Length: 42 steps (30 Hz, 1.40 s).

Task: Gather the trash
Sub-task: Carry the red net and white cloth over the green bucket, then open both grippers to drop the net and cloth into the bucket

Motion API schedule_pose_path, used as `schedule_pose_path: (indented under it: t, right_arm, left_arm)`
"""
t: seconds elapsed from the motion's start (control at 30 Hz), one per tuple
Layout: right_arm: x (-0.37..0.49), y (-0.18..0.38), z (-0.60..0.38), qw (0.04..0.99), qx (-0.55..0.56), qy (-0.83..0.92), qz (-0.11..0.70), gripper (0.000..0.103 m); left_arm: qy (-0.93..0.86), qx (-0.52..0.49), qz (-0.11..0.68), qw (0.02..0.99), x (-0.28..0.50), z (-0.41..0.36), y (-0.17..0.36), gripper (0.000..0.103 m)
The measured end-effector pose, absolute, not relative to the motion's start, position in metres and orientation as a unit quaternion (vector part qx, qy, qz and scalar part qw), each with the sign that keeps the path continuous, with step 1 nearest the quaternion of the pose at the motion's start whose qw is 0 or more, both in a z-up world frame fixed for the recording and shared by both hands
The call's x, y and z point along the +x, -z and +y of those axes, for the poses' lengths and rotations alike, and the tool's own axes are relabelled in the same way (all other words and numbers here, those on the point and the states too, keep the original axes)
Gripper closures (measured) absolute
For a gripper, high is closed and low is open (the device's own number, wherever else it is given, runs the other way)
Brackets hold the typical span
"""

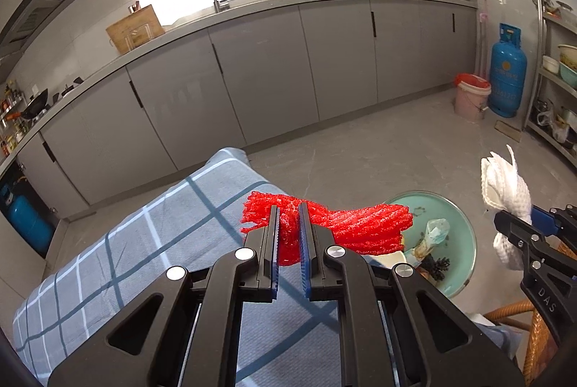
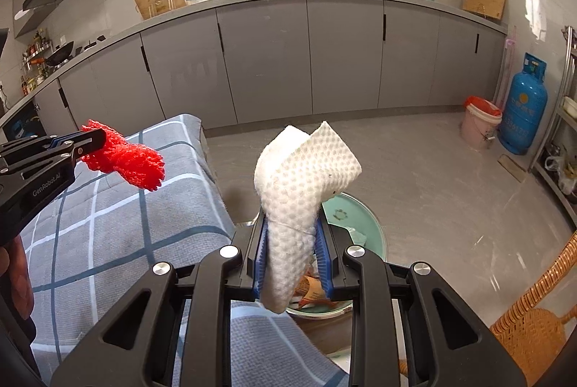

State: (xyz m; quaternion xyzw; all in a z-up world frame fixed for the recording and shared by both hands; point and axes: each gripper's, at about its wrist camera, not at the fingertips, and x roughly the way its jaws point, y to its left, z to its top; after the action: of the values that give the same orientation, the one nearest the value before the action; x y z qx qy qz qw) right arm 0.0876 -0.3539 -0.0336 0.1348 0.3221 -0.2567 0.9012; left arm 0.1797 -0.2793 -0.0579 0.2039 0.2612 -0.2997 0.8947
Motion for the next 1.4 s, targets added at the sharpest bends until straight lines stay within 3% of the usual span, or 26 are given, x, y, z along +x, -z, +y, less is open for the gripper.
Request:
schedule_pose_path:
  t: [0.93, 1.0, 1.03, 1.07, 1.13, 1.23, 1.33, 1.4]
  right_arm:
    - [0.100, 0.071, -0.418, 0.890, 0.149, 0.259, 0.343, 0.076]
    - [0.103, 0.080, -0.425, 0.891, 0.151, 0.256, 0.343, 0.059]
    - [0.101, 0.085, -0.429, 0.891, 0.153, 0.261, 0.339, 0.051]
    - [0.100, 0.088, -0.432, 0.890, 0.155, 0.265, 0.338, 0.044]
    - [0.095, 0.092, -0.436, 0.886, 0.159, 0.269, 0.342, 0.044]
    - [0.087, 0.094, -0.436, 0.883, 0.167, 0.277, 0.341, 0.043]
    - [0.078, 0.090, -0.431, 0.882, 0.169, 0.282, 0.337, 0.039]
    - [0.070, 0.083, -0.424, 0.883, 0.170, 0.284, 0.333, 0.038]
  left_arm:
    - [0.363, 0.227, 0.274, 0.861, 0.179, -0.371, 0.093, 0.092]
    - [0.361, 0.225, 0.282, 0.860, 0.184, -0.376, 0.099, 0.086]
    - [0.356, 0.225, 0.284, 0.861, 0.187, -0.377, 0.101, 0.069]
    - [0.356, 0.223, 0.286, 0.861, 0.189, -0.377, 0.103, 0.063]
    - [0.352, 0.222, 0.290, 0.862, 0.191, -0.375, 0.106, 0.061]
    - [0.348, 0.220, 0.292, 0.863, 0.192, -0.371, 0.108, 0.045]
    - [0.349, 0.217, 0.289, 0.865, 0.187, -0.365, 0.104, 0.035]
    - [0.350, 0.213, 0.284, 0.867, 0.183, -0.359, 0.098, 0.034]
